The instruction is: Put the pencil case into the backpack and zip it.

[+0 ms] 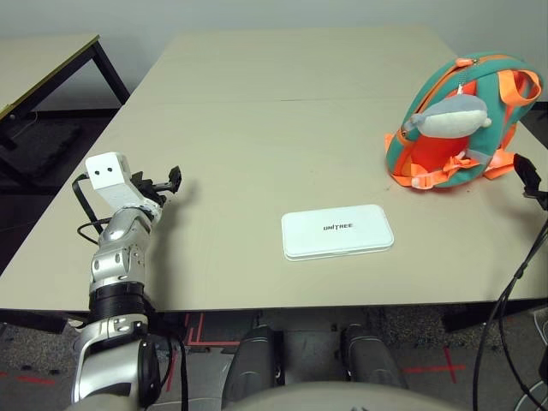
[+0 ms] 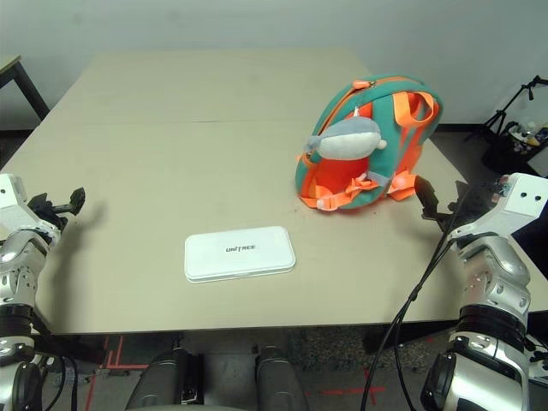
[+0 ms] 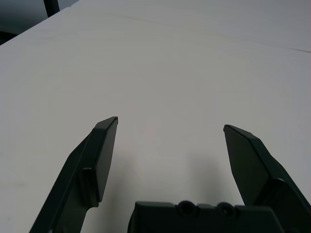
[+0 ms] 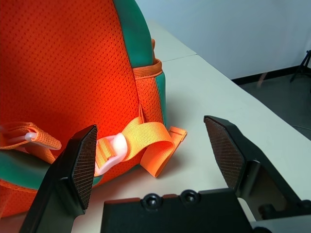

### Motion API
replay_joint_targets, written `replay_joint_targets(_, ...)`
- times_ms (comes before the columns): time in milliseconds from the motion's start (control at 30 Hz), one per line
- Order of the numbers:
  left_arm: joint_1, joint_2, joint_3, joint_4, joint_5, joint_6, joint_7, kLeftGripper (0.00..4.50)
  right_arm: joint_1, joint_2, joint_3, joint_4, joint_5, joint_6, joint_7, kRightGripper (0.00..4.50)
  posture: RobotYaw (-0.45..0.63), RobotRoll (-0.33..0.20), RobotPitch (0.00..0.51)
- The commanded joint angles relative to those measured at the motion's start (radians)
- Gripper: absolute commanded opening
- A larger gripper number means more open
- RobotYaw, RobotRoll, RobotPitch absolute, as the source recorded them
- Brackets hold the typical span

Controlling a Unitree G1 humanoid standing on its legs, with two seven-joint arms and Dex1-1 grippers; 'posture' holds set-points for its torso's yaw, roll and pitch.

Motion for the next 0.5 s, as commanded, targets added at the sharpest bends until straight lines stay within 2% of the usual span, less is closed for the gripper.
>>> replay_joint_targets(33,-0.011,-0.008,0.001,0.023,0.007,-0.014,0.001,4.48,-0.002,-0.009,0.007,-0.001,-0.003,-0.002,0.004,4.50,-0.04,0.000,0.049)
replay_joint_targets(167,-0.062,0.001,-0.017,0.049,0.008,-0.009,-0.022,4.48,0.004,-0.016,0.003,-0.066,0.011,0.046,-0.008,4.50,-0.06,0.000,0.048)
replay_joint_targets(233,-0.090,0.026,-0.028,0.041,0.002,0.018,-0.057,4.48,0.001,-0.029,-0.002,-0.125,0.036,0.140,-0.024,4.50,-0.06,0.000,0.057)
replay_joint_targets(267,-0.108,0.045,-0.038,0.028,-0.011,0.059,-0.094,4.48,0.008,-0.044,-0.002,-0.173,0.063,0.246,-0.031,4.50,-0.06,0.000,0.057)
replay_joint_targets(367,-0.161,0.087,-0.018,-0.042,-0.124,0.298,-0.154,4.48,0.036,-0.102,0.009,-0.340,0.142,0.561,-0.044,4.50,-0.04,0.000,0.059)
replay_joint_targets(500,-0.233,0.183,0.041,-0.151,-0.357,0.802,-0.206,4.48,0.033,-0.194,0.019,-0.547,0.288,1.044,-0.088,4.50,-0.01,0.000,0.074)
